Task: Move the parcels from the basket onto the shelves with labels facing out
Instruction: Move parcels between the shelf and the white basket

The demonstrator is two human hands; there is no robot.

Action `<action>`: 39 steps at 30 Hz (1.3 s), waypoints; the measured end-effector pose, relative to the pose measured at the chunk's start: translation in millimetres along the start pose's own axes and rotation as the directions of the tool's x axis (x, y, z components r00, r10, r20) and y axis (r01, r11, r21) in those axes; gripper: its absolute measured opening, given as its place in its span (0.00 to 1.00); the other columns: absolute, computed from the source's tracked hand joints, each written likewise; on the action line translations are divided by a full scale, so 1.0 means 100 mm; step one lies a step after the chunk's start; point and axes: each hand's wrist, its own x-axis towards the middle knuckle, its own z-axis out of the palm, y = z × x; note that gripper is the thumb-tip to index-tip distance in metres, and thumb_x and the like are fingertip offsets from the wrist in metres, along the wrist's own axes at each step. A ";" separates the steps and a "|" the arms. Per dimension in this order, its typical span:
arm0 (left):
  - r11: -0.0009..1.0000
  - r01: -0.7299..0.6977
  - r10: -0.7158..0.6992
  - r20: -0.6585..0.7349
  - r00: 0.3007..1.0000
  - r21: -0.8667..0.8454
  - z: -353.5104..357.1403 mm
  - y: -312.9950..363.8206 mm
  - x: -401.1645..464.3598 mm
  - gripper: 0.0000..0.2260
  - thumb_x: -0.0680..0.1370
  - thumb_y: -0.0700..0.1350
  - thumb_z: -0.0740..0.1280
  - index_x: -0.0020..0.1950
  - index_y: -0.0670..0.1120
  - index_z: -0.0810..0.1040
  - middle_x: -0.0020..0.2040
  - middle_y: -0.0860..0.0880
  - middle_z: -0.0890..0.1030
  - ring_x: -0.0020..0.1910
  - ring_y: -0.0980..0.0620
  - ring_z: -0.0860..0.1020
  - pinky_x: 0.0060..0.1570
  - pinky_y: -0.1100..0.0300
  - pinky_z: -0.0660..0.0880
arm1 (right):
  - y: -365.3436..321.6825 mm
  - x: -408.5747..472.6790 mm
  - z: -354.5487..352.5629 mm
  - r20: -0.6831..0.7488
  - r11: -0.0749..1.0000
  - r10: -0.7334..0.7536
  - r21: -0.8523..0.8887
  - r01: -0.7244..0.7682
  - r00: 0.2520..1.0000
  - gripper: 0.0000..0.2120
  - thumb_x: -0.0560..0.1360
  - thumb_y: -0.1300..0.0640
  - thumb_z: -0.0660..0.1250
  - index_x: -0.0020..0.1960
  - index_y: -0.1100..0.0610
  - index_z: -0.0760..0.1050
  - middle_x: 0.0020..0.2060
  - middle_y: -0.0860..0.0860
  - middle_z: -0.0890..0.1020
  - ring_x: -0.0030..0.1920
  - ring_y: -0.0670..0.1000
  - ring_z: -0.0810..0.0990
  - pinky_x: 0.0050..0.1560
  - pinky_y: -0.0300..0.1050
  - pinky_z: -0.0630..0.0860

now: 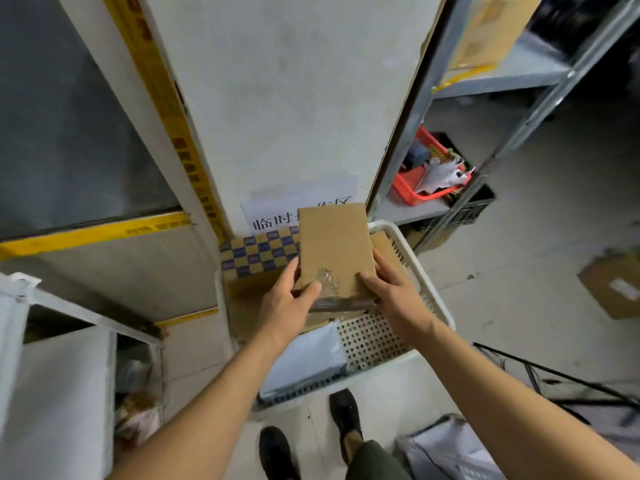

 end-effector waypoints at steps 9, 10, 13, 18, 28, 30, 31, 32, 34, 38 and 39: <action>0.971 0.191 -0.199 -0.048 0.979 -0.141 0.72 -0.32 0.91 0.34 0.74 0.63 0.70 0.79 0.66 0.65 0.70 0.60 0.78 0.67 0.57 0.76 0.69 0.46 0.76 | 0.23 0.99 -0.63 0.037 0.992 0.119 -0.054 -0.117 0.992 0.26 0.84 0.57 0.67 0.80 0.44 0.68 0.68 0.44 0.82 0.64 0.51 0.84 0.58 0.47 0.83; 0.960 0.216 -0.230 -0.061 0.971 -0.180 0.76 -0.39 0.98 0.34 0.73 0.63 0.71 0.79 0.67 0.65 0.71 0.60 0.78 0.68 0.56 0.76 0.69 0.45 0.76 | 0.28 1.10 -0.66 0.054 0.989 0.134 -0.067 -0.130 0.990 0.26 0.84 0.56 0.67 0.80 0.43 0.68 0.67 0.45 0.83 0.64 0.51 0.84 0.57 0.46 0.83; 0.918 0.271 -0.316 -0.124 0.941 -0.289 0.85 -0.42 1.10 0.32 0.77 0.54 0.74 0.80 0.62 0.66 0.70 0.59 0.74 0.69 0.53 0.74 0.70 0.44 0.75 | 0.44 1.39 -0.71 0.088 0.983 0.160 -0.106 -0.151 0.983 0.28 0.83 0.55 0.69 0.80 0.43 0.68 0.69 0.45 0.82 0.67 0.50 0.82 0.59 0.45 0.82; 0.872 0.344 -0.436 -0.232 0.870 -0.348 0.90 -0.63 1.30 0.24 0.74 0.55 0.76 0.68 0.68 0.72 0.66 0.57 0.75 0.66 0.50 0.77 0.68 0.43 0.76 | 0.56 1.65 -0.68 0.151 0.980 0.152 -0.155 -0.128 0.977 0.31 0.82 0.53 0.71 0.82 0.42 0.65 0.74 0.43 0.77 0.73 0.47 0.76 0.69 0.47 0.78; 0.887 0.359 -0.435 -0.262 0.862 -0.290 0.80 -0.55 1.28 0.21 0.81 0.48 0.73 0.72 0.58 0.73 0.62 0.58 0.78 0.63 0.53 0.79 0.68 0.49 0.77 | 0.60 1.64 -0.58 0.169 0.973 0.147 -0.203 -0.112 0.975 0.36 0.79 0.47 0.74 0.83 0.40 0.62 0.76 0.43 0.74 0.75 0.49 0.73 0.73 0.53 0.75; 0.909 0.352 -0.404 -0.267 0.875 -0.221 0.77 -0.49 1.24 0.21 0.82 0.47 0.71 0.75 0.54 0.73 0.61 0.58 0.78 0.60 0.56 0.78 0.65 0.57 0.75 | 0.53 1.60 -0.59 0.152 0.964 0.142 -0.246 -0.102 0.978 0.35 0.79 0.46 0.74 0.82 0.43 0.63 0.75 0.45 0.75 0.74 0.50 0.74 0.73 0.54 0.75; 0.919 0.347 -0.388 -0.274 0.880 -0.187 0.75 -0.45 1.21 0.21 0.83 0.48 0.71 0.76 0.53 0.72 0.62 0.57 0.79 0.59 0.57 0.78 0.63 0.58 0.74 | 0.49 1.57 -0.59 0.149 0.959 0.137 -0.269 -0.093 0.979 0.35 0.80 0.45 0.74 0.82 0.43 0.64 0.75 0.45 0.76 0.74 0.50 0.75 0.73 0.56 0.75; 0.929 0.336 -0.367 -0.286 0.885 -0.154 0.72 -0.41 1.18 0.22 0.83 0.48 0.70 0.76 0.52 0.72 0.64 0.56 0.79 0.60 0.56 0.78 0.63 0.58 0.75 | 0.43 1.54 -0.59 0.144 0.952 0.126 -0.296 -0.079 0.982 0.34 0.80 0.44 0.73 0.82 0.44 0.64 0.74 0.46 0.76 0.74 0.49 0.75 0.73 0.57 0.76; 0.947 0.307 -0.321 -0.307 0.896 -0.093 0.66 -0.30 1.10 0.22 0.83 0.49 0.70 0.76 0.52 0.72 0.68 0.54 0.79 0.61 0.55 0.80 0.64 0.55 0.78 | 0.29 1.47 -0.57 0.126 0.928 0.087 -0.370 -0.035 0.988 0.32 0.81 0.46 0.72 0.82 0.46 0.65 0.74 0.47 0.76 0.73 0.49 0.75 0.72 0.57 0.76; 0.971 0.239 -0.225 -0.348 0.910 -0.003 0.43 -0.04 0.88 0.18 0.83 0.49 0.69 0.73 0.52 0.75 0.68 0.52 0.80 0.63 0.54 0.80 0.60 0.62 0.75 | -0.08 1.32 -0.40 0.178 0.831 -0.008 -0.545 0.105 0.984 0.28 0.83 0.47 0.68 0.81 0.47 0.66 0.75 0.46 0.75 0.72 0.47 0.74 0.71 0.52 0.77; 0.975 0.223 -0.201 -0.361 0.911 0.020 0.35 0.02 0.81 0.18 0.84 0.50 0.69 0.74 0.52 0.74 0.68 0.51 0.80 0.64 0.54 0.80 0.62 0.61 0.75 | -0.16 1.30 -0.33 0.210 0.803 -0.030 -0.577 0.149 0.977 0.27 0.83 0.48 0.68 0.81 0.47 0.67 0.75 0.46 0.74 0.72 0.47 0.74 0.72 0.52 0.75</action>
